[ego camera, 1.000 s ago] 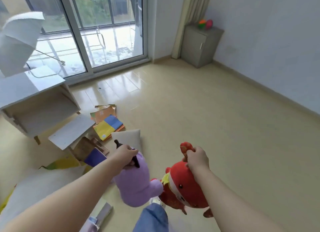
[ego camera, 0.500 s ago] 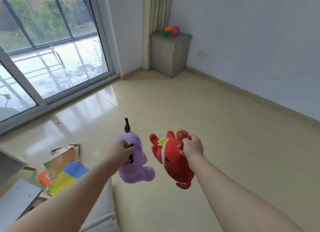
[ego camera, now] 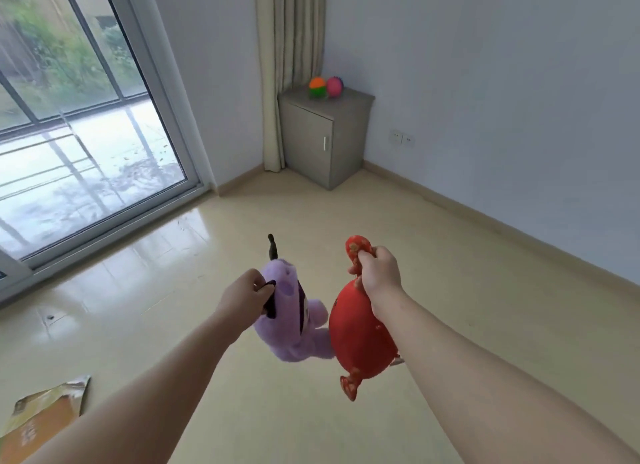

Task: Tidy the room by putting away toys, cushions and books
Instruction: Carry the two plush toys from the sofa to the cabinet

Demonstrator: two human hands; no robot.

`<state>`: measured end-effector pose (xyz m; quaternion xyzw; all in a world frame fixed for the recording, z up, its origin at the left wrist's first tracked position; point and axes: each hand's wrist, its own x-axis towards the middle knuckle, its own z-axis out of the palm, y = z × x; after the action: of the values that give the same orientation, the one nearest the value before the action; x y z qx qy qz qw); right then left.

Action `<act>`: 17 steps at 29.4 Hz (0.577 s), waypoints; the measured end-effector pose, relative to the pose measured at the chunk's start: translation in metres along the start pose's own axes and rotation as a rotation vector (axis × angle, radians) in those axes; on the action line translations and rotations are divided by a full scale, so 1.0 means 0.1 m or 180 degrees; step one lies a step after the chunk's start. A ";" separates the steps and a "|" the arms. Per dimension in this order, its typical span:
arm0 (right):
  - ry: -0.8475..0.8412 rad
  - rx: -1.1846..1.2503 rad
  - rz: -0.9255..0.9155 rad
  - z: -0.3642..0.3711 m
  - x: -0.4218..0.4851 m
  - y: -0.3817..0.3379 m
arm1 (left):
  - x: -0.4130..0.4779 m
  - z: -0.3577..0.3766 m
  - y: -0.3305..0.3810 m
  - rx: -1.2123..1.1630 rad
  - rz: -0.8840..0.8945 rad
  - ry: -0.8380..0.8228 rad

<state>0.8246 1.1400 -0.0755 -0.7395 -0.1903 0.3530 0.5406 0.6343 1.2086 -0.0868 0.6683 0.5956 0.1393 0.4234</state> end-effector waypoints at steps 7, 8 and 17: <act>0.0126 0.0145 0.0038 -0.12 1.34 -0.56 | 1.14 0.21 0.93 -0.0660 0.0085 0.0262; 0.0160 0.0160 0.0023 -0.12 1.55 -0.67 | 1.38 0.23 1.08 -0.0708 0.0112 0.0306; 0.0271 0.0494 0.0007 0.33 3.94 -1.74 | 3.88 0.26 2.33 -0.0331 0.0440 -0.0110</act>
<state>1.0856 1.4831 -0.0428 -0.7100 -0.1384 0.3356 0.6035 0.9076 1.5684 -0.0556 0.6872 0.5326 0.1874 0.4571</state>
